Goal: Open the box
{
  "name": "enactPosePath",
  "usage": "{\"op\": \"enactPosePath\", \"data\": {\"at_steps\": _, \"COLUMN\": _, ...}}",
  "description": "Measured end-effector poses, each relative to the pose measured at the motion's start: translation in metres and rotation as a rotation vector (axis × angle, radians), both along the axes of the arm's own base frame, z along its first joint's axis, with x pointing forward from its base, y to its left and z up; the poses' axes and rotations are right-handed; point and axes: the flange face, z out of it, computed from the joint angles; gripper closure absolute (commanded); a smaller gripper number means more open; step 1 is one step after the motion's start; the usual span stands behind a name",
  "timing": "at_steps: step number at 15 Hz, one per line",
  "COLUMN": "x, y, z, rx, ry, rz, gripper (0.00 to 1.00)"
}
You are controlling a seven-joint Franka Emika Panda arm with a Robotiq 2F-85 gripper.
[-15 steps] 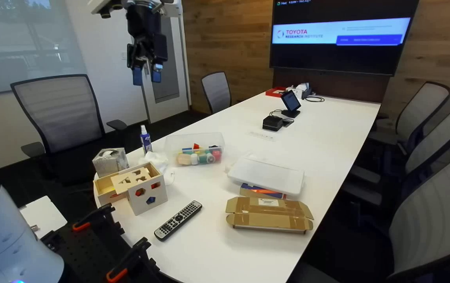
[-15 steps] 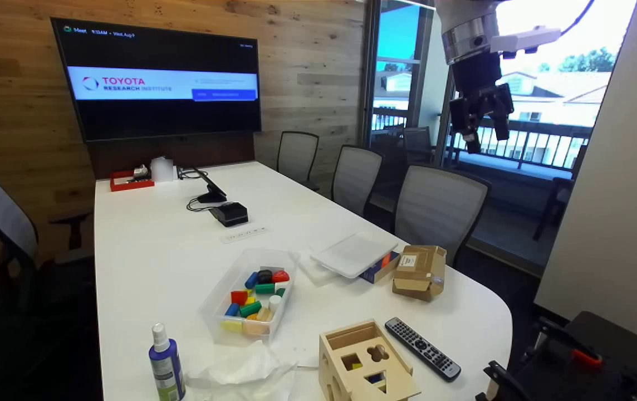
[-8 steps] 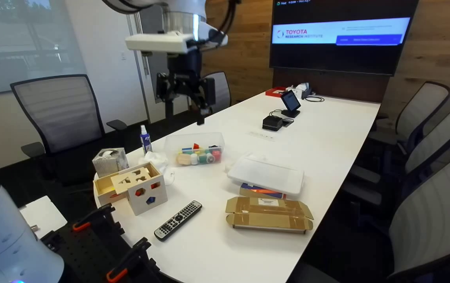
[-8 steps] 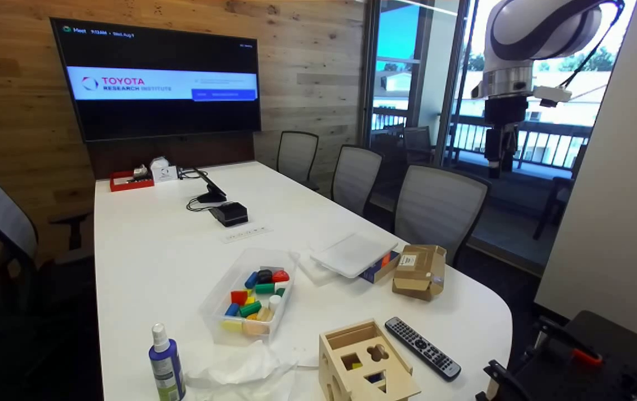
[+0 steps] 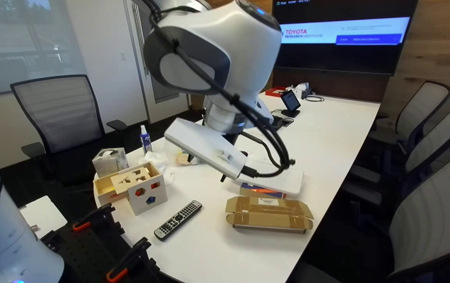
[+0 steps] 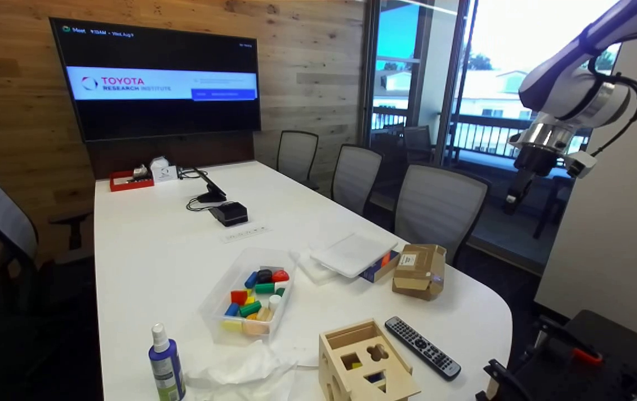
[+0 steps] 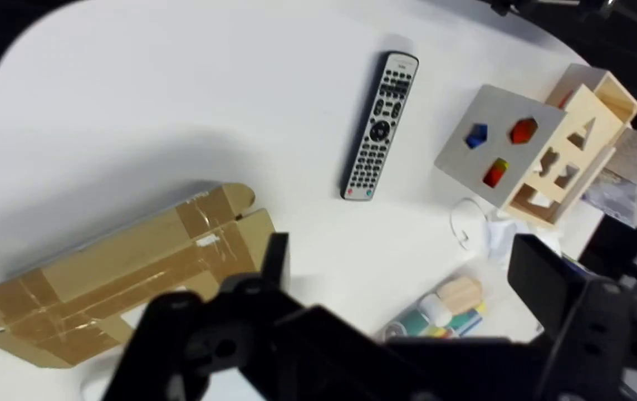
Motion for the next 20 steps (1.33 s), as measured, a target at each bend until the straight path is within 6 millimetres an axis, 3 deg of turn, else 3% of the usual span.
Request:
{"op": "enactPosePath", "data": {"at_steps": 3, "x": 0.004, "y": -0.004, "z": -0.016, "rx": 0.138, "ry": -0.130, "rz": 0.030, "gripper": 0.00}}
{"op": "enactPosePath", "data": {"at_steps": 6, "x": 0.025, "y": 0.005, "z": -0.024, "rx": 0.286, "ry": -0.256, "rz": 0.109, "gripper": 0.00}}
{"op": "enactPosePath", "data": {"at_steps": 9, "x": 0.040, "y": 0.005, "z": -0.058, "rx": 0.410, "ry": -0.289, "rz": 0.190, "gripper": 0.00}}
{"op": "enactPosePath", "data": {"at_steps": 12, "x": 0.055, "y": -0.013, "z": -0.109, "rx": 0.458, "ry": -0.240, "rz": 0.214, "gripper": 0.00}}
{"op": "enactPosePath", "data": {"at_steps": 16, "x": 0.081, "y": -0.054, "z": -0.176, "rx": 0.482, "ry": -0.197, "rz": 0.187, "gripper": 0.00}}
{"op": "enactPosePath", "data": {"at_steps": 20, "x": 0.101, "y": -0.089, "z": -0.218, "rx": 0.490, "ry": -0.142, "rz": 0.089, "gripper": 0.00}}
